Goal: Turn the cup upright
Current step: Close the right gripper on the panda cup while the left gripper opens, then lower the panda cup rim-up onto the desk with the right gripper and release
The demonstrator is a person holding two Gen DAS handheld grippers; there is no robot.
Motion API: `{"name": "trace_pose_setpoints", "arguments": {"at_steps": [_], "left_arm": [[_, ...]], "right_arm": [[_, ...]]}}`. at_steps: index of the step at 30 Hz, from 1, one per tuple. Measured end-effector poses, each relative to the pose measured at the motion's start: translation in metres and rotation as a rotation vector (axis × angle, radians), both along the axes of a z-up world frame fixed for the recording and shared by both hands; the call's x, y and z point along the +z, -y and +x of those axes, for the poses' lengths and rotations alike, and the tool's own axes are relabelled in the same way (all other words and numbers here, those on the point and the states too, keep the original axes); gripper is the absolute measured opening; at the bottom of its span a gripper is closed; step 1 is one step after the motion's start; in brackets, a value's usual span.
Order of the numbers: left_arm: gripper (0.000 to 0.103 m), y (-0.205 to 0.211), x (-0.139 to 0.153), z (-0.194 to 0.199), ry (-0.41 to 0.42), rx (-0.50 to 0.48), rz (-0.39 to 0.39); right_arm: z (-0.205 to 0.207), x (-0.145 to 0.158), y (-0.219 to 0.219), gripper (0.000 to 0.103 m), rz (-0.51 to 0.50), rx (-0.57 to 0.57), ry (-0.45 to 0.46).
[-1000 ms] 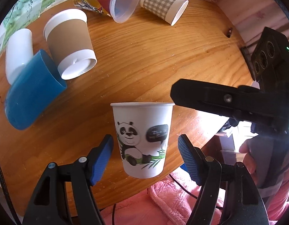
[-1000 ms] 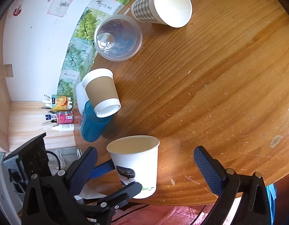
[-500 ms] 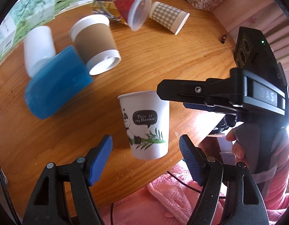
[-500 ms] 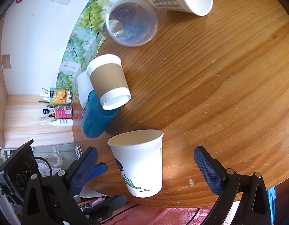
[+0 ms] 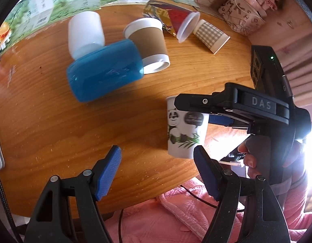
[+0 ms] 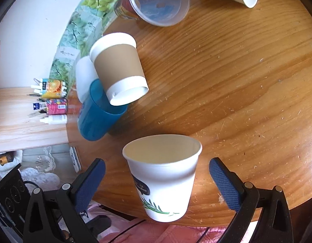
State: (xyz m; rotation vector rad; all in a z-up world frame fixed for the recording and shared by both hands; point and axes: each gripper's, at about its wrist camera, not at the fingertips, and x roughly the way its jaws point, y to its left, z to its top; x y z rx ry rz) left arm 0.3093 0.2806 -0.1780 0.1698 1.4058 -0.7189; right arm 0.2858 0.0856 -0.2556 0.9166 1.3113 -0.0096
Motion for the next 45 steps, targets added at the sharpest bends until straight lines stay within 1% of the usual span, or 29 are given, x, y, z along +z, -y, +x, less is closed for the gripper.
{"name": "trace_pose_setpoints", "arguments": {"at_steps": [3,5,7,9,11,14,18,19,24,29,32,36,40,45], "left_arm": [[0.077,0.0,0.001,-0.003,0.004,0.008,-0.007],[0.077,0.001,0.002,-0.005,0.009,0.005,-0.01],[0.077,0.001,0.003,-0.007,0.011,0.0,-0.01],[0.077,0.001,0.003,-0.009,0.01,-0.008,-0.012],[0.077,0.002,0.004,-0.011,0.01,-0.015,-0.011],[0.077,0.004,0.004,-0.014,0.012,-0.02,-0.011],[0.077,0.006,0.005,-0.014,0.014,-0.024,-0.02],[0.077,0.006,0.004,-0.015,0.013,-0.026,-0.019],[0.077,0.009,0.004,-0.017,0.014,-0.043,-0.015],[0.077,0.008,0.006,-0.02,0.019,-0.049,-0.017],[0.077,0.005,0.005,-0.02,0.017,-0.046,-0.016],[0.077,0.004,0.004,-0.022,0.011,-0.042,-0.013],[0.077,0.001,0.003,-0.025,0.01,-0.042,-0.011],[0.077,0.001,0.001,-0.028,0.007,-0.043,-0.004]], "right_arm": [[0.001,-0.002,0.001,0.103,-0.007,-0.003,-0.009],[0.002,-0.001,0.002,0.101,-0.013,-0.015,0.004],[0.002,0.0,0.003,0.093,-0.019,-0.017,0.021],[0.004,0.001,0.003,0.08,-0.034,-0.011,0.023],[0.004,0.003,0.004,0.074,-0.052,-0.01,0.033],[0.0,0.007,0.006,0.073,-0.073,-0.015,0.057],[-0.003,0.023,0.008,0.073,-0.117,-0.032,0.134],[-0.005,0.03,0.009,0.073,-0.148,-0.036,0.167],[-0.012,0.052,0.011,0.073,-0.271,-0.044,0.263],[-0.018,0.067,0.003,0.073,-0.445,-0.033,0.354],[-0.026,0.069,-0.007,0.073,-0.56,-0.022,0.434],[-0.039,0.067,-0.018,0.073,-0.655,-0.017,0.542],[-0.05,0.062,-0.023,0.073,-0.695,-0.035,0.634],[-0.062,0.055,-0.029,0.073,-0.72,-0.035,0.694]]}}
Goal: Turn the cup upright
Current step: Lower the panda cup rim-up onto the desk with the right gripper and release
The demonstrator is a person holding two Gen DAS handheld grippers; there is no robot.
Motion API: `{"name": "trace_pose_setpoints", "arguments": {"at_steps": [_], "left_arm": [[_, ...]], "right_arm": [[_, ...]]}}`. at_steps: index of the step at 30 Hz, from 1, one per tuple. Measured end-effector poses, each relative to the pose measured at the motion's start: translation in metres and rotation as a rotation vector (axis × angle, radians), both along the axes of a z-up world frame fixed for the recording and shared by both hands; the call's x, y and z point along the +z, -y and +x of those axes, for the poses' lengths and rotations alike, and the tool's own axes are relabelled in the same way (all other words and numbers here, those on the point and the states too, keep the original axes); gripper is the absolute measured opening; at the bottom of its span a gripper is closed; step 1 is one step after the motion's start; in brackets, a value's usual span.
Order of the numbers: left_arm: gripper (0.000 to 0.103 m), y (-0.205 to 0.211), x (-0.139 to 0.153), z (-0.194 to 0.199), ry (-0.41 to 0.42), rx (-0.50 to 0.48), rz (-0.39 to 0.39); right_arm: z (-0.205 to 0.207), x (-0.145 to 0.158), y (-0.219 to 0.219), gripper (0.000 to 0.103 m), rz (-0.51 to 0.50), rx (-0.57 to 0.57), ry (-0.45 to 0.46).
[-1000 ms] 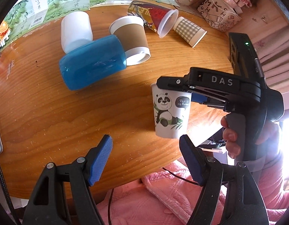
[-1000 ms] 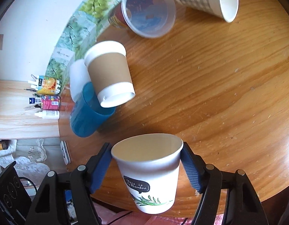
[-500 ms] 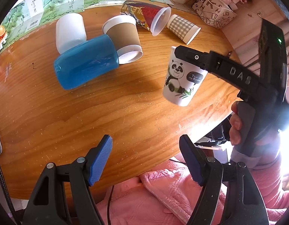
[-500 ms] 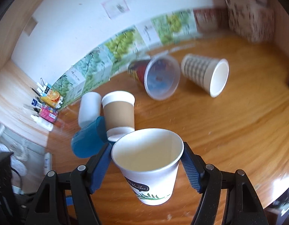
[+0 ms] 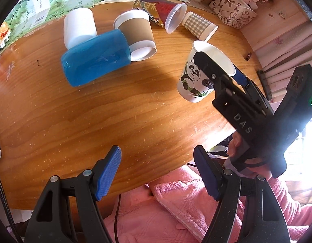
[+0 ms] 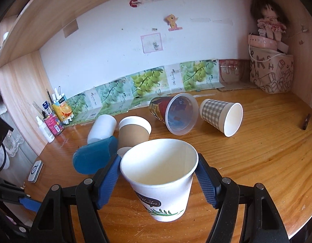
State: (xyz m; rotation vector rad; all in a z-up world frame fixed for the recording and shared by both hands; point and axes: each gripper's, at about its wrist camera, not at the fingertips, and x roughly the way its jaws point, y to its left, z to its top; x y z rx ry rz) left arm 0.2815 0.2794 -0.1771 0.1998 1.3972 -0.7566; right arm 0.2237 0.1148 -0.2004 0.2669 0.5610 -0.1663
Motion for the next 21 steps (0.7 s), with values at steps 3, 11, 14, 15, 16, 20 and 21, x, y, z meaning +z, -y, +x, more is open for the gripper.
{"name": "trace_pose_setpoints", "arguments": {"at_steps": [3,11,14,15,16,20,21], "left_arm": [[0.077,-0.001,-0.002,-0.003,-0.004,-0.001,0.004],[0.077,-0.004,-0.004,-0.007,-0.012,0.015,0.009],[0.077,-0.002,-0.003,-0.008,-0.012,0.015,0.007],[0.077,-0.002,-0.003,-0.009,-0.011,0.015,0.005],[0.077,-0.001,-0.002,-0.01,-0.009,0.013,0.004],[0.077,0.002,-0.002,-0.013,-0.009,0.007,0.003],[0.077,0.003,-0.002,-0.014,-0.009,0.007,0.004]], "right_arm": [[-0.003,-0.006,-0.001,0.073,-0.009,0.011,-0.01],[-0.012,-0.015,-0.006,0.074,-0.003,0.03,-0.014],[-0.015,-0.015,-0.007,0.074,0.004,0.037,-0.02],[-0.015,-0.015,-0.007,0.074,0.004,0.041,-0.023],[-0.016,-0.015,-0.007,0.074,0.002,0.046,-0.028],[-0.018,-0.018,-0.009,0.075,0.007,0.076,-0.063],[-0.02,-0.019,-0.01,0.075,0.005,0.087,-0.077]]}}
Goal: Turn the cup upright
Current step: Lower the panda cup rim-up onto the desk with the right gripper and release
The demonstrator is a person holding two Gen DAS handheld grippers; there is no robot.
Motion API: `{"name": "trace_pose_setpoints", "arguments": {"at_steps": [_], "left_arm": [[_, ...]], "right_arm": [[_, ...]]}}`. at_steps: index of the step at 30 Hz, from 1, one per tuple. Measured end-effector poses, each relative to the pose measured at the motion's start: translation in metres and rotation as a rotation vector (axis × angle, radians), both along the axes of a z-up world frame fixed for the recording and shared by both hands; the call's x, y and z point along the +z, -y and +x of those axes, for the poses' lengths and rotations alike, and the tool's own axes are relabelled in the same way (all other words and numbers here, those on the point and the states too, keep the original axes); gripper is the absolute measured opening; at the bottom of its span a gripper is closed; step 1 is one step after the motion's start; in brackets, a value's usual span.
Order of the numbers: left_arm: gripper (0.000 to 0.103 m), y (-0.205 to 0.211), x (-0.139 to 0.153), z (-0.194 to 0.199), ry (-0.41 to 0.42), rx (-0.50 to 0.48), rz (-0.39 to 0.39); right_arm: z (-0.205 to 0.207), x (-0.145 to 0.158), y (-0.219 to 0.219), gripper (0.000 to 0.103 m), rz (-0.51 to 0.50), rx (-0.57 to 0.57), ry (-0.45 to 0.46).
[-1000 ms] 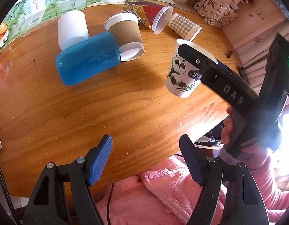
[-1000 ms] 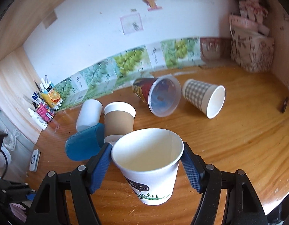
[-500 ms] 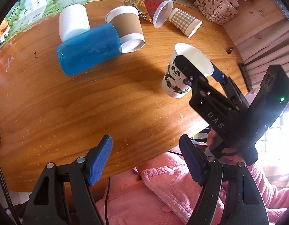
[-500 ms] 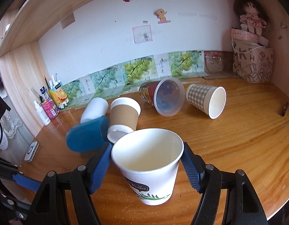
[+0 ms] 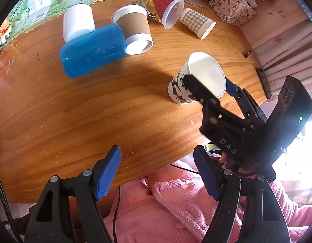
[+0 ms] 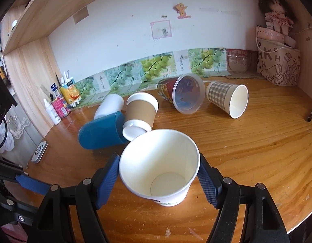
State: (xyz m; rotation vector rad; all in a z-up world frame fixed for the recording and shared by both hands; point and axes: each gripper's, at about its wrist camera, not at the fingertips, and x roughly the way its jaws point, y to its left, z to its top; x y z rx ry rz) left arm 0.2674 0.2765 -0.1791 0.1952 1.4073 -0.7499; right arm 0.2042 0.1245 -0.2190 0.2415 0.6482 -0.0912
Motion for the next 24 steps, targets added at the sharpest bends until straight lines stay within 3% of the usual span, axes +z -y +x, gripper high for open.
{"name": "trace_pose_setpoints", "arguments": {"at_steps": [6,16,19,24], "left_arm": [[0.077,0.0,0.001,-0.005,0.003,0.012,0.003],[0.077,0.004,0.013,-0.017,0.035,0.097,0.005],[0.077,0.007,0.023,-0.026,0.069,0.106,0.019],[0.081,0.011,0.043,-0.044,0.137,0.139,0.05]], "right_arm": [[-0.014,-0.003,0.0,0.083,0.004,0.034,-0.043],[-0.048,0.0,0.014,0.084,0.024,0.102,-0.157],[-0.056,0.015,0.021,0.087,0.033,0.178,-0.232],[-0.07,0.059,0.025,0.093,0.002,0.255,-0.276]]}}
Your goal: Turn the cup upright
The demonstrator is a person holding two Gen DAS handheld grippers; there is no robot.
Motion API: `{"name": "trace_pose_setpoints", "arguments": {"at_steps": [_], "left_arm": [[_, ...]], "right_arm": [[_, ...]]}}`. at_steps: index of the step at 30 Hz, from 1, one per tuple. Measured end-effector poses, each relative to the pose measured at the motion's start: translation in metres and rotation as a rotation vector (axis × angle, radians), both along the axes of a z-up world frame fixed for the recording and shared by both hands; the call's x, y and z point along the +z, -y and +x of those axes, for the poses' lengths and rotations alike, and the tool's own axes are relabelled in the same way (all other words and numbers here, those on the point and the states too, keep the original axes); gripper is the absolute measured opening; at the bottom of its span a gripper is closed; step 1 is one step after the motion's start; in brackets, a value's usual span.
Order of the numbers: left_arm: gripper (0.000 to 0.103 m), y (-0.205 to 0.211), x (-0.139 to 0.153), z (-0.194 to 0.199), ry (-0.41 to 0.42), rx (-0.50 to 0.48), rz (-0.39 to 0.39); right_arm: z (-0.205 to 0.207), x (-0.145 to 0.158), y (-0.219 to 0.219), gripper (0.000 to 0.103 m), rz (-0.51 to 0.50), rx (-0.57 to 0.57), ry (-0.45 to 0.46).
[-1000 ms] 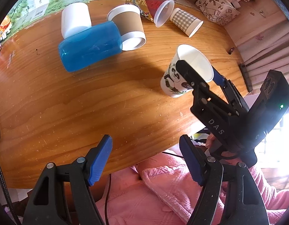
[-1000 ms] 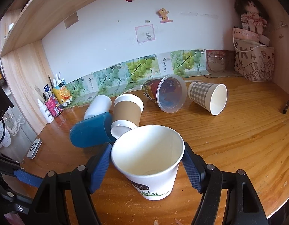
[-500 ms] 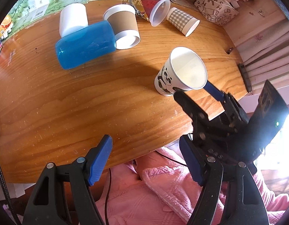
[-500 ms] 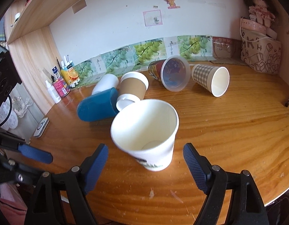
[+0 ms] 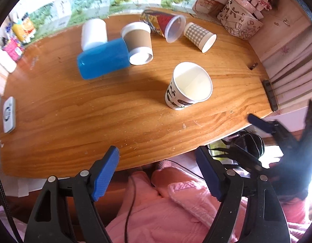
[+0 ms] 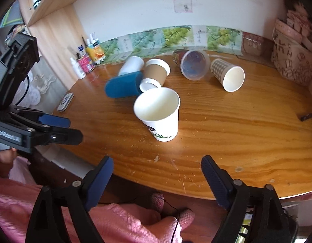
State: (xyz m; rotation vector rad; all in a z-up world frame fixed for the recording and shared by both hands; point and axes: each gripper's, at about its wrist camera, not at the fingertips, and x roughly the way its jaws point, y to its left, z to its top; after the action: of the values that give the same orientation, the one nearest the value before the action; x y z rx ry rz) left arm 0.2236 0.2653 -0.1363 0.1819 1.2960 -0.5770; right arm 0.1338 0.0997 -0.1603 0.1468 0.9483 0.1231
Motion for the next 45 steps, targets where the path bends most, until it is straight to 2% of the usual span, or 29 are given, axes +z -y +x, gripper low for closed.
{"name": "trace_pose_setpoints", "arguments": {"at_steps": [3,9,14,17,20,24,27,30,35,36,38,45], "left_arm": [[0.081,0.001,0.012,-0.008,0.05,0.029,0.007],[0.081,-0.005,0.045,-0.02,0.24,0.134,-0.007],[0.085,-0.016,0.075,-0.025,0.38,0.258,-0.059],[0.085,-0.027,0.091,-0.028,0.429,0.332,-0.12],[0.086,-0.036,0.102,-0.032,0.472,0.391,-0.167],[0.087,-0.04,0.111,-0.044,0.572,0.446,-0.158],[0.095,-0.041,0.115,-0.055,0.643,0.474,-0.155],[0.095,-0.04,0.121,-0.061,0.717,0.49,-0.126],[0.096,-0.031,0.131,-0.075,0.863,0.48,-0.109],[0.102,-0.03,0.133,-0.077,0.885,0.475,-0.11],[0.103,-0.028,0.136,-0.083,0.933,0.462,-0.11],[0.103,-0.026,0.14,-0.078,0.958,0.427,-0.121]], "right_arm": [[-0.007,0.023,0.004,0.101,-0.019,-0.002,-0.029],[-0.02,0.065,0.008,0.101,-0.031,-0.059,-0.006],[-0.021,0.099,-0.001,0.102,-0.057,-0.014,0.073],[-0.019,0.112,-0.005,0.102,-0.039,-0.01,0.11],[-0.021,0.123,-0.013,0.102,-0.065,-0.007,0.168],[-0.025,0.135,-0.017,0.102,-0.078,-0.024,0.263],[-0.028,0.136,-0.016,0.102,-0.081,-0.071,0.309],[-0.031,0.138,-0.015,0.102,-0.104,-0.112,0.357],[-0.04,0.142,-0.005,0.102,-0.084,-0.198,0.419],[-0.04,0.141,-0.002,0.103,-0.079,-0.22,0.42],[-0.04,0.139,0.003,0.103,-0.066,-0.246,0.416],[-0.038,0.138,-0.001,0.103,-0.088,-0.265,0.432]]}}
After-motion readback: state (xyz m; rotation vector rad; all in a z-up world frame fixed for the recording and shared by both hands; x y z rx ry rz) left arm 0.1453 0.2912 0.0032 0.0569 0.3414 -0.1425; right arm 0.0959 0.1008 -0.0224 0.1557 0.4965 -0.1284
